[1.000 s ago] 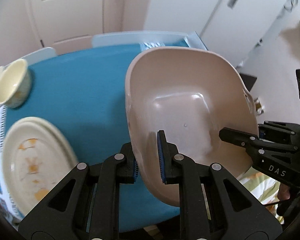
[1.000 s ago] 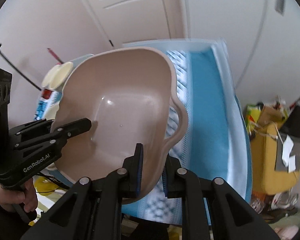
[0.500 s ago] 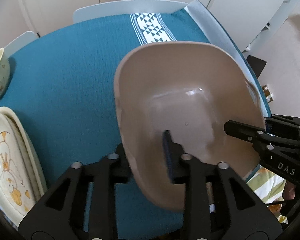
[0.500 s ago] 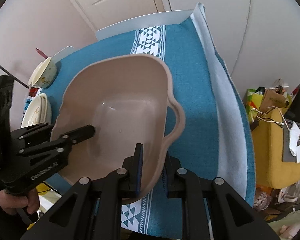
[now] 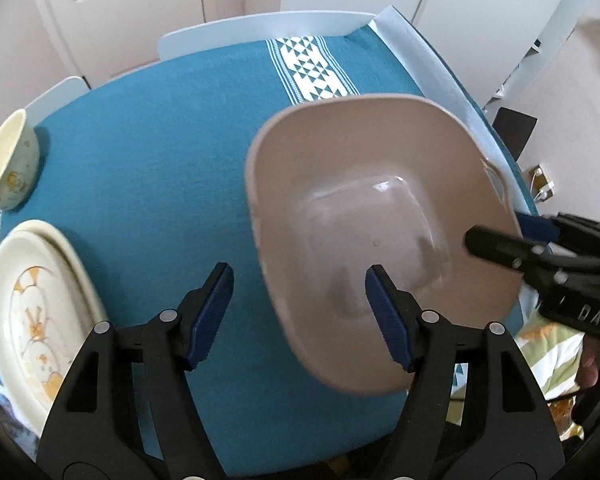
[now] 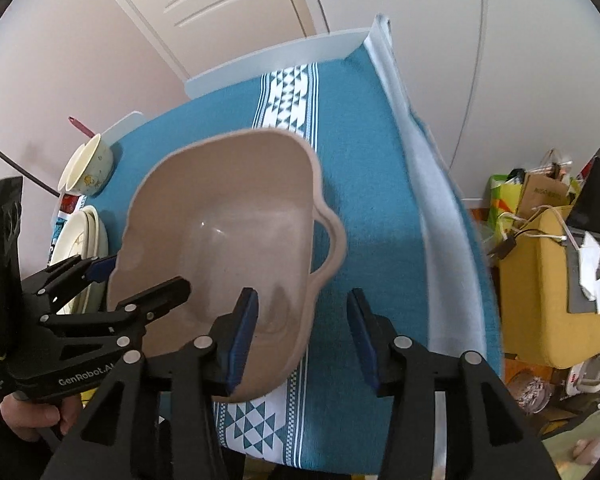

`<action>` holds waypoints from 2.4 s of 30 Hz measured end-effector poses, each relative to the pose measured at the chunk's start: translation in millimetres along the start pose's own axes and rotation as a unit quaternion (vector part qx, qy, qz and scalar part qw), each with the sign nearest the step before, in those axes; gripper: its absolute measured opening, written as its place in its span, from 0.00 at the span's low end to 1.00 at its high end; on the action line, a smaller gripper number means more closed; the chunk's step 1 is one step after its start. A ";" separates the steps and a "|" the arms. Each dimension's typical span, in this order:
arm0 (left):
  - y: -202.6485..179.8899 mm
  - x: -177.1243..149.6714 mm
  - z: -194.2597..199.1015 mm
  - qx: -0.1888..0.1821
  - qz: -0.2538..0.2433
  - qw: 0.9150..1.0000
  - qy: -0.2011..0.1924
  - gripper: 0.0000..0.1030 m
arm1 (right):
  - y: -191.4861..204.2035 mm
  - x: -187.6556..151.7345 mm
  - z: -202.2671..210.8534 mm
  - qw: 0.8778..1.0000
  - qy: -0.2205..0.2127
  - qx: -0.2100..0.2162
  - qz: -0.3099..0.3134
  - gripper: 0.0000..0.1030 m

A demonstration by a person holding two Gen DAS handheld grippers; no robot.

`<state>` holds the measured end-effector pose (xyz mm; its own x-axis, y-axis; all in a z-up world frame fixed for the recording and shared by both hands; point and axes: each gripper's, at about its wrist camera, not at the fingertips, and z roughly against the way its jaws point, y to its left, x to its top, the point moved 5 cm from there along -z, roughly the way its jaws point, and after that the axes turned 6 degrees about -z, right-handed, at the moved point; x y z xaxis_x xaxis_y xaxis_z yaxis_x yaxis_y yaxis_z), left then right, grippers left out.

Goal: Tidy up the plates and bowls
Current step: 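Move both grippers to the cream duck-print bowl and close on its rim, then carry the cream bowl into the beige dish and open both grippers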

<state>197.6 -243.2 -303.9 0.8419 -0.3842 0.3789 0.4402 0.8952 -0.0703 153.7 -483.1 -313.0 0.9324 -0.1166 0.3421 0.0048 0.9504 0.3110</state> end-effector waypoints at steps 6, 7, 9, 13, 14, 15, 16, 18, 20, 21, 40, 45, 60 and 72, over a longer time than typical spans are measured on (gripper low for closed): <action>23.6 2.0 49.7 0.023 0.013 0.999 -0.035 0.64 | 30.6 20.9 58.7 0.998 -0.055 0.004 0.041 0.41; 27.8 3.0 59.8 0.029 0.015 0.998 -0.046 0.64 | 41.8 26.9 70.4 0.996 -0.070 0.012 0.053 0.42; 41.2 7.2 92.7 0.053 0.023 0.995 -0.083 0.64 | 64.7 38.6 88.3 0.992 -0.093 0.030 0.077 0.62; 79.5 15.3 163.2 0.123 0.055 0.977 -0.164 0.97 | 119.9 61.1 108.6 0.979 -0.131 0.090 0.125 0.97; 90.6 16.1 176.9 0.144 0.064 0.971 -0.181 1.00 | 133.8 64.0 110.9 0.974 -0.141 0.103 0.142 0.99; 101.0 16.1 186.5 0.158 0.071 0.966 -0.193 1.00 | 149.4 67.0 113.5 0.967 -0.158 0.117 0.160 0.99; 109.2 16.4 191.1 0.165 0.074 0.964 -0.197 1.00 | 163.4 69.3 114.1 0.962 -0.171 0.122 0.175 0.99; 137.8 17.6 195.4 0.185 0.091 0.961 -0.186 1.00 | 188.4 72.2 108.5 0.957 -0.166 0.117 0.206 0.99; 165.8 16.8 194.8 0.193 0.111 0.960 -0.172 1.00 | 213.0 76.5 96.9 0.957 -0.149 0.095 0.228 0.99; 179.3 17.3 193.9 0.193 0.122 0.959 -0.168 1.00 | 225.2 80.2 90.8 0.958 -0.143 0.091 0.229 0.99; 381.8 -6.4 63.5 0.007 0.313 0.949 -0.037 0.72 | 339.1 142.1 -131.7 0.985 0.048 0.063 0.153 0.83; 385.7 -9.6 23.0 -0.037 0.326 0.944 -0.007 0.50 | 338.0 137.5 -168.0 0.986 0.087 0.049 0.135 0.60; 379.0 12.5 4.4 -0.044 0.303 0.952 -0.012 0.16 | 349.6 130.0 -196.1 0.980 0.125 0.061 0.139 0.17; 362.8 24.8 18.9 -0.011 0.259 0.966 -0.015 0.16 | 347.5 131.9 -181.9 0.983 0.105 0.062 0.134 0.17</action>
<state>372.3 76.4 -302.6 0.9417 0.1205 0.3140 -0.0303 0.9602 -0.2777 344.1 -115.8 -321.1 0.9483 0.2076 0.2401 -0.2832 0.8948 0.3452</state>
